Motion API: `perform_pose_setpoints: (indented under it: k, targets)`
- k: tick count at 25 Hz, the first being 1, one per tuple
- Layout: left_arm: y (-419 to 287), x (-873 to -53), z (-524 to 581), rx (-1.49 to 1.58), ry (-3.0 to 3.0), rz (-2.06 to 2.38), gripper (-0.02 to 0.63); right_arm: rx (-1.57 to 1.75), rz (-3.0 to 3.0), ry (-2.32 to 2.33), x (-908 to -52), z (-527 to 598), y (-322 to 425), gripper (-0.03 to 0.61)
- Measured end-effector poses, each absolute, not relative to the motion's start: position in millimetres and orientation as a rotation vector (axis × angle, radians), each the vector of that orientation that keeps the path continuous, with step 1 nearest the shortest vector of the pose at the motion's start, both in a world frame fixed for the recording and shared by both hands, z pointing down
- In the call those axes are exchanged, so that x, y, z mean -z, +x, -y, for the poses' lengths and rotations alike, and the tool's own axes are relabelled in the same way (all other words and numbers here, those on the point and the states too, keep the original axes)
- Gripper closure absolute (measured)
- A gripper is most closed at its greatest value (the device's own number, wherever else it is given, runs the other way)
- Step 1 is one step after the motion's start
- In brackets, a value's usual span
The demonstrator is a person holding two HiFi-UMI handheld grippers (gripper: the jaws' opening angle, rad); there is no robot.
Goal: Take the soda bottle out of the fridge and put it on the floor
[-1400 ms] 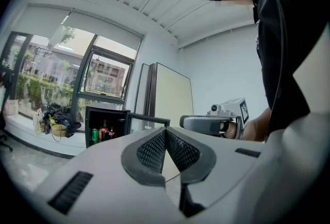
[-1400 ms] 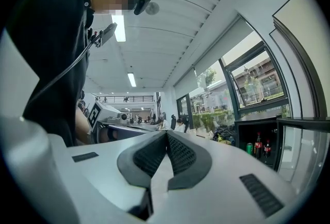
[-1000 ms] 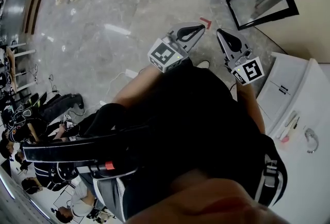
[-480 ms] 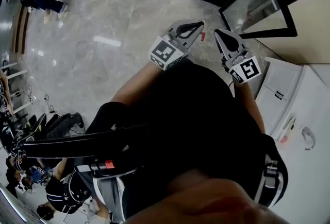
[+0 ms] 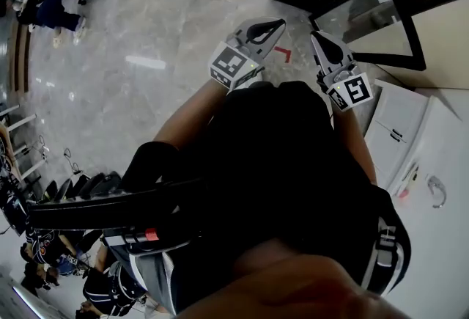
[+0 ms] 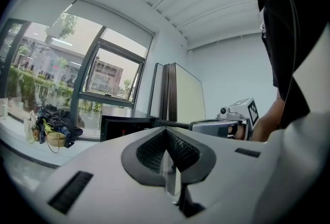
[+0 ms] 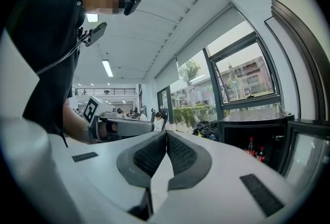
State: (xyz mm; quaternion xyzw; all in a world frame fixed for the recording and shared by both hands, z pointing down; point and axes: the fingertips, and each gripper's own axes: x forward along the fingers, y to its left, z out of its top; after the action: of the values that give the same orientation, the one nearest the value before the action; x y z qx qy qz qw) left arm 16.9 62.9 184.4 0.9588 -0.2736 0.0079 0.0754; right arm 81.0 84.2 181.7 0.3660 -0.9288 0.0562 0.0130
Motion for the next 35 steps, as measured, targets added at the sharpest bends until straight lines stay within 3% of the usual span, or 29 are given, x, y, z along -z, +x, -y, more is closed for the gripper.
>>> perform_pose_setpoints:
  k: [14,25,35]
  targets:
    - [77.7,-231.3,63.9,-0.077,2.841,0.947,0.612,-0.171,2.852,1.172,-233.6,49.7,129.0,0.569]
    - [122.5,-308.2,198.9,-0.113,2.793,1.043,0.612,-0.178,2.763,1.275,-323.3,227.1,183.1,0.564]
    - [141.3,-409.1,274.1,-0.101,2.826,1.014,0.612,-0.25,2.596,1.549,-429.3,330.3,213.4,0.35]
